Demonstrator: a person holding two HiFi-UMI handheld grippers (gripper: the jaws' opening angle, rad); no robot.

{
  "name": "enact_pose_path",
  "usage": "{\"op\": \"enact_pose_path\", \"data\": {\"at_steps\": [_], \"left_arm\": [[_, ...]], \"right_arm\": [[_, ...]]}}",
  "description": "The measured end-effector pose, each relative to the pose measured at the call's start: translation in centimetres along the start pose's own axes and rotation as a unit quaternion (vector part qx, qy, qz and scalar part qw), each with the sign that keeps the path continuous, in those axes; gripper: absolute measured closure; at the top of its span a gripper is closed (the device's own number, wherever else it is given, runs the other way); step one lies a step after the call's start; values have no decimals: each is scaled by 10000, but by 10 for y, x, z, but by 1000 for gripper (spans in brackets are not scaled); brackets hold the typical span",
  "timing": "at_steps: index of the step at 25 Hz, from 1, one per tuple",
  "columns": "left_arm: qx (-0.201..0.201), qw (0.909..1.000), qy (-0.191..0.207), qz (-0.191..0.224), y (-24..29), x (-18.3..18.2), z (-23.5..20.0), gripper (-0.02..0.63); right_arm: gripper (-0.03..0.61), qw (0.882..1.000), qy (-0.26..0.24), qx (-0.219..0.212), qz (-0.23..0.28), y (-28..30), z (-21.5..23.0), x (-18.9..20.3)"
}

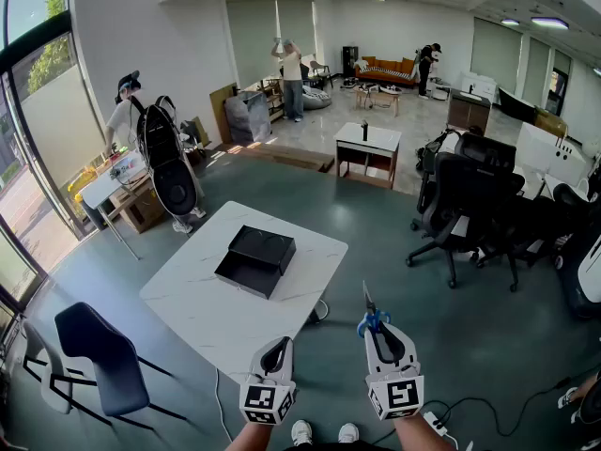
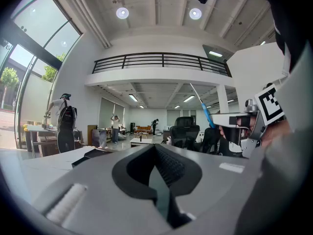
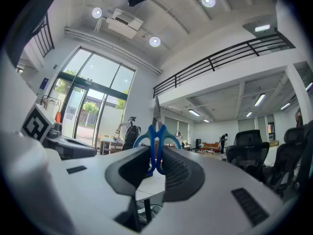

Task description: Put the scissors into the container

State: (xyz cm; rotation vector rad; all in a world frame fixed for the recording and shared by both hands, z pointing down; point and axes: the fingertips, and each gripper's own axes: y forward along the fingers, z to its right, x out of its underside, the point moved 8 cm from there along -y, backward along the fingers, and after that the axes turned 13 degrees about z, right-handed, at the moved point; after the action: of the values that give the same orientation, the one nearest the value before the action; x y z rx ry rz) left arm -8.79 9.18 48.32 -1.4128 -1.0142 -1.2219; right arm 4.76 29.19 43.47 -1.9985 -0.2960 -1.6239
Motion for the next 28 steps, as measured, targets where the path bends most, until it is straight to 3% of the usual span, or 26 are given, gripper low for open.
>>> {"op": "enact_pose_path", "data": {"at_steps": [10, 18, 24, 28], "left_arm": [[-31, 10000, -81, -49, -7, 5, -28, 604], [43, 10000, -86, 21, -7, 2, -63, 604], [157, 9999, -68, 30, -4, 9, -89, 604], [470, 9989, 0, 61, 4, 12, -96, 604]], "right_arm": [[495, 9999, 1, -114, -21, 19, -26, 4], [495, 9983, 493, 122, 295, 40, -46, 2], [495, 9993, 311, 207, 91, 58, -63, 9], [495, 9994, 245, 227, 47, 68, -73, 15]]}}
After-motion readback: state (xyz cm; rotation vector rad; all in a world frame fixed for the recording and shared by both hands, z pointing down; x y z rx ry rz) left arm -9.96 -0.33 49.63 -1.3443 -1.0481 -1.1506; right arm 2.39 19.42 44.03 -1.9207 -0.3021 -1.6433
